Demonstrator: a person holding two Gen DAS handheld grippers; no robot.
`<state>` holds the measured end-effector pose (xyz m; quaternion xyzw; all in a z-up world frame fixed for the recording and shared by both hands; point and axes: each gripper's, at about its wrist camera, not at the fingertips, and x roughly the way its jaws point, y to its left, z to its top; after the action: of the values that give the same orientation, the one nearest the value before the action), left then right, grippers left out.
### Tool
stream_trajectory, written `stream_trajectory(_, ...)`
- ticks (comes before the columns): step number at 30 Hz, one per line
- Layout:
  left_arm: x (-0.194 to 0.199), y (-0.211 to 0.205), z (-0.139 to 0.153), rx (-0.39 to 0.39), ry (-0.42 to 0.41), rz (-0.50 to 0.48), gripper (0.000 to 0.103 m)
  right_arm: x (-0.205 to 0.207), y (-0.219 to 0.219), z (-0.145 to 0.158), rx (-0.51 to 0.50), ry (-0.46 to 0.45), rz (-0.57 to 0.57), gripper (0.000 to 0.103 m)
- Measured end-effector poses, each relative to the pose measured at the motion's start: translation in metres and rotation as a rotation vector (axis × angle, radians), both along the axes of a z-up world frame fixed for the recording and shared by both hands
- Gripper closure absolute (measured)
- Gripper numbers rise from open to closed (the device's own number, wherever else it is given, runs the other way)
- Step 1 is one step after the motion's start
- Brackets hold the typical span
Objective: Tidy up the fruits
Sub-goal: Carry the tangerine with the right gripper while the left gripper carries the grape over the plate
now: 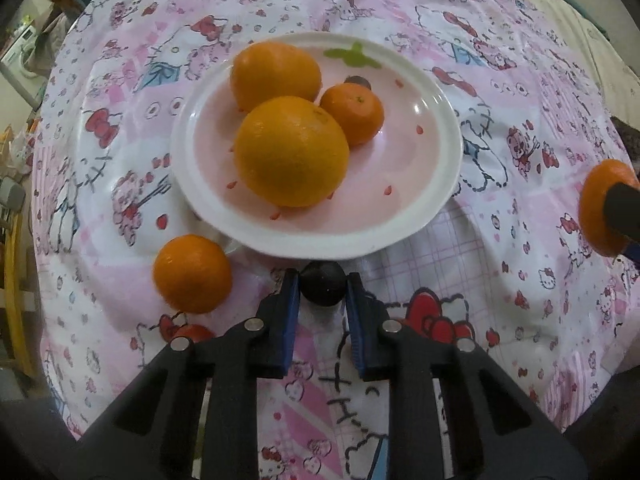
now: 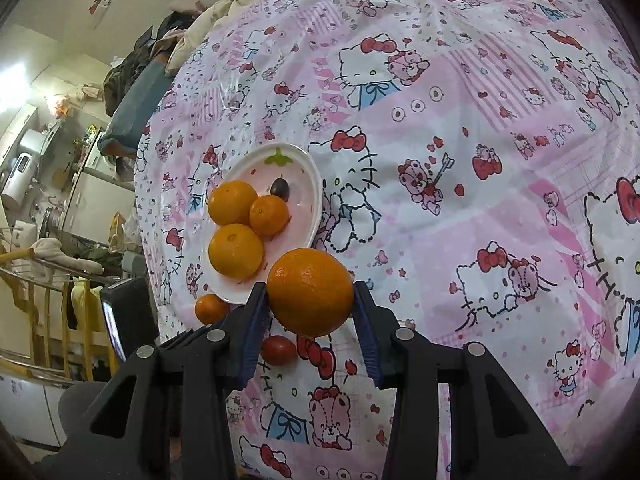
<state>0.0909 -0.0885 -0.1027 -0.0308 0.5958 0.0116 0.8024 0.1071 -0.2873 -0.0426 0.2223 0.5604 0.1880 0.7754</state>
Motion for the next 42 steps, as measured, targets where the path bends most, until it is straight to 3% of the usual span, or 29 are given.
stream_trajectory(11,-0.023,0.042,0.049,-0.065,-0.058,0.056,0.084,-0.001,0.016,0.005,-0.002,-0.021,0.045,0.059)
stream_trajectory(22,-0.021,0.076,0.101,-0.013,-0.199,0.033,0.084,-0.005,0.022,0.028,0.002,-0.112,0.07,0.059)
stream_trajectory(34,0.006,0.098,0.109,-0.049,-0.216,0.019,0.084,0.012,0.031,0.046,0.001,-0.216,0.11,0.059)
stream_trajectory(42,0.04,0.107,0.104,-0.092,-0.199,0.015,0.084,0.042,0.034,0.034,0.006,-0.177,0.115,0.059)
